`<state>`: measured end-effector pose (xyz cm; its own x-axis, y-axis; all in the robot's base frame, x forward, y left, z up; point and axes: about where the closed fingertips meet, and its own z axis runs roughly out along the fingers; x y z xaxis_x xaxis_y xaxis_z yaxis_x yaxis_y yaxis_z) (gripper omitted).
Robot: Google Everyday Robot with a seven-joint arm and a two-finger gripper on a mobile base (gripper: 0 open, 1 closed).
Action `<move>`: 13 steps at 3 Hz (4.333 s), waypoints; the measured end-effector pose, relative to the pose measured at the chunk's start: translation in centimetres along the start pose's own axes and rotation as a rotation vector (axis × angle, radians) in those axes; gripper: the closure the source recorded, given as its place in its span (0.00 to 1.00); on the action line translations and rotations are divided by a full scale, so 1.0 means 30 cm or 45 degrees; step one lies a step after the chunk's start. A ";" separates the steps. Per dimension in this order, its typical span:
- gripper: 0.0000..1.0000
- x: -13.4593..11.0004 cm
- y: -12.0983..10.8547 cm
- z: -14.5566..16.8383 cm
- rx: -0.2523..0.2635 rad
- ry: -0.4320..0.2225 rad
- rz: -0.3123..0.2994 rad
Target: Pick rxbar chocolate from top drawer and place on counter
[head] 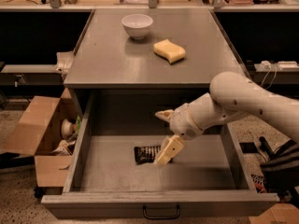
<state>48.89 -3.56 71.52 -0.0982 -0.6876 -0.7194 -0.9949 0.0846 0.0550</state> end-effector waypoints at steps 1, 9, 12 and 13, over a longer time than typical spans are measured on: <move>0.00 0.099 -0.064 0.075 0.051 -0.061 0.027; 0.92 0.271 -0.103 0.269 0.094 0.018 -0.031; 1.00 -0.044 -0.117 -0.194 0.363 -0.203 -0.350; 1.00 -0.081 -0.132 -0.322 0.408 -0.225 -0.371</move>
Offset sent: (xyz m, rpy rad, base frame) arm 0.0366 -0.0146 -0.0841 0.0880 -0.0403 -0.1025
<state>52.85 -9.19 79.76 0.2169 -0.5850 -0.7815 -0.9205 0.1439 -0.3632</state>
